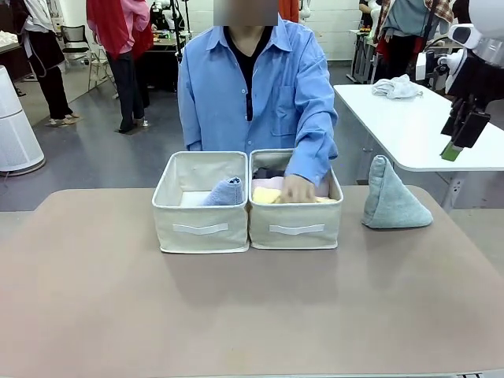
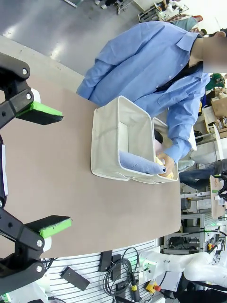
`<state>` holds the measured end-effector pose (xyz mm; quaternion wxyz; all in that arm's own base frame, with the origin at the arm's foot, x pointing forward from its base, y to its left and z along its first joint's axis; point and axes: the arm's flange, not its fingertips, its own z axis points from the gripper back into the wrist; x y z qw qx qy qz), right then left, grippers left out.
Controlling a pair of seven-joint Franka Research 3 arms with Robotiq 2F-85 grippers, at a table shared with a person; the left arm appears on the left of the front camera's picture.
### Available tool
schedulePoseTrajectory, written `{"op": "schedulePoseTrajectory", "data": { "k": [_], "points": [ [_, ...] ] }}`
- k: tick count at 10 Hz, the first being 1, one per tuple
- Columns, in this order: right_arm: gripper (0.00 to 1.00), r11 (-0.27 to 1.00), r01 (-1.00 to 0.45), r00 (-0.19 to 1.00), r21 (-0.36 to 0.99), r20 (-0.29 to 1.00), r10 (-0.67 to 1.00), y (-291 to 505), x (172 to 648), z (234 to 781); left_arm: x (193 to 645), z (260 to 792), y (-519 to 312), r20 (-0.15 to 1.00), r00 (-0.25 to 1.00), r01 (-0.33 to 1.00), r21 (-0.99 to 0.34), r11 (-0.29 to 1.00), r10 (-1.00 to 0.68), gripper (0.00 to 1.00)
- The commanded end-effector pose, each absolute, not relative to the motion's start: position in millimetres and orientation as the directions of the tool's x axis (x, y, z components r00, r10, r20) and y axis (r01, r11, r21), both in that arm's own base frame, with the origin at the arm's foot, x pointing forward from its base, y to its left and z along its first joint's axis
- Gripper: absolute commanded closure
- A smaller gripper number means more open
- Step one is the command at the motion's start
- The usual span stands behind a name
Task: Sort the towels based on their folding style.
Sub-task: Pick up another triangle-folded towel from the table and place it in the left Fabric basket.
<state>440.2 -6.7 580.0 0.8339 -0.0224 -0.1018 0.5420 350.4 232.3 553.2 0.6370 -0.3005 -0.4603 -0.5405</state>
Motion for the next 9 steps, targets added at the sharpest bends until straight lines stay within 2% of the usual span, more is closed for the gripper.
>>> {"op": "schedulePoseTrajectory", "data": {
  "k": [1,5,6,7,8,9],
  "points": [
    [0.0,0.403,-0.902,0.383,-0.153,0.142,0.913,-4.6,443.1,579.8,347.4,552.4,231.4,0.917,-0.03,0.962,0.135,0.238,-0.397,0.0],
    [0.0,0.409,-0.9,0.389,-0.149,0.145,0.91,-6.4,439.6,580.6,347.4,552.4,231.4,0.917,-0.03,0.962,0.135,0.238,-0.397,0.0],
    [0.0,0.429,-0.878,0.4,-0.213,0.164,0.902,3.8,463.2,578.6,347.4,552.4,231.4,0.917,-0.03,0.962,0.135,0.238,-0.397,0.0],
    [0.0,0.397,-0.886,0.364,-0.24,0.171,0.916,13.3,491.2,573.8,347.4,552.4,231.4,0.917,-0.03,0.962,0.135,0.238,-0.397,0.0],
    [0.0,0.314,-0.917,0.29,-0.246,0.131,0.948,20.0,517.5,565.0,347.4,552.4,231.4,0.917,-0.03,0.962,0.135,0.238,-0.397,0.0],
    [0.0,0.265,-0.946,0.249,-0.187,0.106,0.963,23.5,539.9,556.0,347.4,552.4,231.4,0.917,-0.03,0.962,0.135,0.238,-0.397,0.0]
  ]
}}
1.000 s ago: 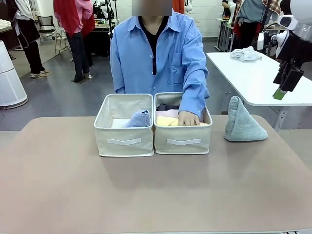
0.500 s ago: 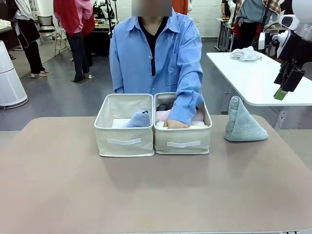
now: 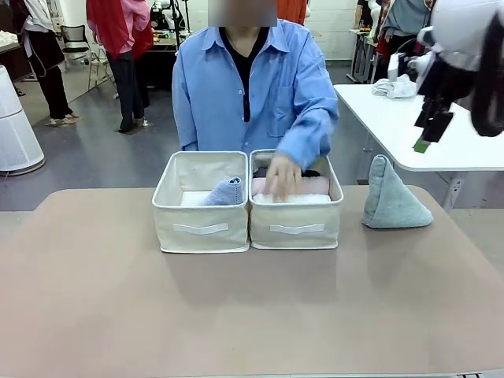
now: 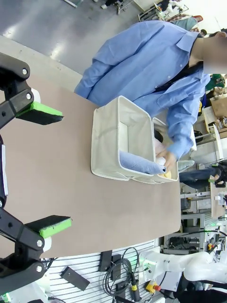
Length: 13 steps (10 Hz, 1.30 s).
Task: Sort the towels based on their folding style.
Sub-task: Pick up another triangle-folded towel from the table and place it in the left Fabric basket.
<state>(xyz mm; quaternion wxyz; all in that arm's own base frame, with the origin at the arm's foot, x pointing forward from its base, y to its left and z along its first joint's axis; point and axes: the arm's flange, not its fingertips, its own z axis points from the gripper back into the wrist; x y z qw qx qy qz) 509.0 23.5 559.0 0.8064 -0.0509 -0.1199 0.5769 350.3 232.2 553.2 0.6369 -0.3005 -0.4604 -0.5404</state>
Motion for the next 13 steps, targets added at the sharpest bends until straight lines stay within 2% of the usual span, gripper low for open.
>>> {"op": "schedulePoseTrajectory", "data": {
  "k": [1,3,5,8,13],
  "points": [
    [0.0,0.209,-0.971,0.206,-0.119,0.036,0.978,24.7,555.6,543.9,347.4,552.4,231.4,0.917,-0.03,0.962,0.135,0.238,-0.397,0.0],
    [0.0,0.222,-0.972,0.222,-0.07,0.014,0.975,25.3,577.1,530.2,347.4,552.4,231.4,0.917,-0.03,0.962,0.135,0.238,-0.397,0.0],
    [0.0,0.145,-0.987,0.143,-0.074,0.027,0.989,23.2,589.3,522.3,347.4,552.4,231.4,0.917,-0.03,0.962,0.135,0.238,-0.397,0.0],
    [0.0,0.041,-0.998,0.036,-0.039,0.126,0.991,29.4,588.8,511.0,347.4,552.4,231.4,0.917,-0.03,0.962,0.135,0.238,-0.397,0.0],
    [0.0,0.015,-0.999,0.009,-0.041,0.143,0.99,33.3,586.2,482.5,347.4,552.4,231.4,0.917,-0.03,0.962,0.135,0.238,-0.397,0.0]
  ]
}}
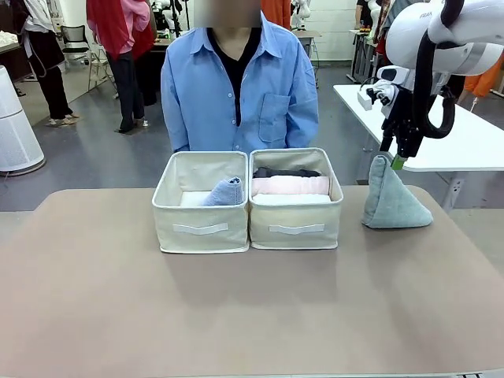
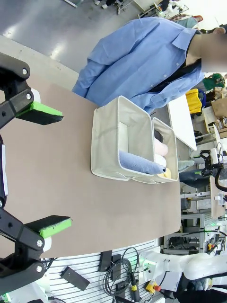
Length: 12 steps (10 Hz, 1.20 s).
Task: Sort the towels based on their folding style.
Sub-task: Pick up another triangle-folded towel from the table and place it in the left Fabric basket.
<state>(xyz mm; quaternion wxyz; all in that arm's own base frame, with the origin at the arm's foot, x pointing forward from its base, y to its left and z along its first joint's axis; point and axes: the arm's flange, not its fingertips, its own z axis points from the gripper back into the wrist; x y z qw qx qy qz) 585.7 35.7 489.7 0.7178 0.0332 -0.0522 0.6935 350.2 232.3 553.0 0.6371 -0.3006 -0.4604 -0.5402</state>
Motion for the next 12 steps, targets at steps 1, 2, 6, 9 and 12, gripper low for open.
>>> {"op": "schedulePoseTrajectory", "data": {
  "k": [1,2,6,9,12],
  "points": [
    [0.0,0.012,-0.999,0.006,-0.039,0.154,0.988,32.8,587.2,479.2,347.4,552.4,231.4,0.917,-0.03,0.962,0.135,0.238,-0.397,0.0],
    [0.0,0.003,-0.999,-0.004,-0.039,0.174,0.985,32.9,587.6,475.2,347.4,552.4,231.4,0.917,-0.03,0.962,0.135,0.238,-0.397,0.0],
    [0.0,0.005,-1.0,0.003,-0.012,0.169,0.986,40.9,595.2,451.0,347.4,552.4,231.4,0.917,-0.03,0.962,0.135,0.238,-0.397,0.0],
    [0.0,0.034,-0.999,0.033,-0.002,0.181,0.983,43.4,598.3,447.3,347.4,552.4,231.4,0.917,-0.03,0.962,0.135,0.238,-0.397,0.0],
    [0.6,0.028,-1.0,0.027,-0.004,0.17,0.985,43.7,598.3,447.4,347.4,552.4,231.4,0.917,-0.03,0.962,0.135,0.238,-0.397,0.0]
  ]
}}
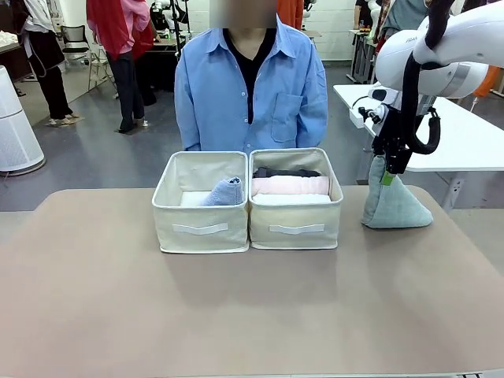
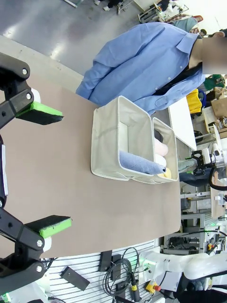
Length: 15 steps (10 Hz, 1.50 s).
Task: Sort the towels based on their folding style.
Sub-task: Pick up another triangle-folded towel from the table and place it in the left Fabric basket.
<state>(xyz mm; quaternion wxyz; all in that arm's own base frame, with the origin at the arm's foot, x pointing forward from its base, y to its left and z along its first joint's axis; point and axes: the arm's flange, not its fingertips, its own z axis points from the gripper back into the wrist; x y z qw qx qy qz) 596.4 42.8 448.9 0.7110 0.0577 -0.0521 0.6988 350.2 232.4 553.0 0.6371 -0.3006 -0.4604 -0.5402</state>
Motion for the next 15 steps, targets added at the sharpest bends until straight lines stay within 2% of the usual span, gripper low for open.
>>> {"op": "schedulePoseTrajectory", "data": {
  "k": [1,2,3,7,9,11,13,15],
  "points": [
    [1.0,0.028,-1.0,0.026,-0.006,0.164,0.986,43.8,598.0,447.6,347.4,552.4,231.4,0.917,-0.03,0.962,0.135,0.238,-0.397,0.0],
    [0.64,0.033,-0.999,0.031,-0.01,0.164,0.986,43.7,598.4,448.0,347.4,552.4,231.4,0.917,-0.03,0.962,0.135,0.238,-0.397,0.0],
    [1.0,0.035,-0.999,0.032,-0.012,0.163,0.986,43.2,598.3,448.1,347.4,552.4,231.4,0.917,-0.03,0.962,0.135,0.238,-0.397,0.0],
    [1.0,0.043,-0.999,0.039,-0.02,0.152,0.988,41.3,597.5,450.2,347.4,552.4,231.4,0.917,-0.03,0.962,0.135,0.238,-0.397,0.0],
    [1.0,0.069,-0.996,0.062,-0.048,0.127,0.99,42.5,588.0,468.0,347.4,552.4,231.4,0.917,-0.03,0.962,0.135,0.238,-0.397,0.0],
    [1.0,0.177,-0.983,0.171,-0.054,0.096,0.981,56.1,547.3,528.8,347.4,552.4,231.4,0.917,-0.03,0.962,0.135,0.238,-0.397,0.0],
    [1.0,0.228,-0.973,0.225,-0.034,0.069,0.972,65.8,500.5,593.8,347.4,552.4,231.4,0.917,-0.03,0.962,0.135,0.238,-0.397,0.0],
    [1.0,0.217,-0.973,0.208,-0.084,0.105,0.972,77.6,455.0,653.4,347.4,552.4,231.4,0.917,-0.03,0.962,0.135,0.238,-0.397,0.0]
  ]
}}
